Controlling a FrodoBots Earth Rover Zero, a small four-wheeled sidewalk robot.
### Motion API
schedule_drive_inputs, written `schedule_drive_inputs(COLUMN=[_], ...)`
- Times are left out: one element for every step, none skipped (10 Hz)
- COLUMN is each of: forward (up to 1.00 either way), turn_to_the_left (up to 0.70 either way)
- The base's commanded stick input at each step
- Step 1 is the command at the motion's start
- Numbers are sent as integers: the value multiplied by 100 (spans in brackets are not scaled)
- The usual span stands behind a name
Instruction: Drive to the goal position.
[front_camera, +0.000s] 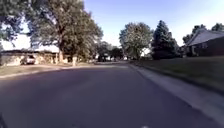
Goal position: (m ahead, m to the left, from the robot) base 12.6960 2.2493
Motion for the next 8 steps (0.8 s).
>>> schedule_drive_inputs(forward=[100,100,100,100,100,100,100,100], turn_to_the_left=[2,2,2,2,2,2,2,2])
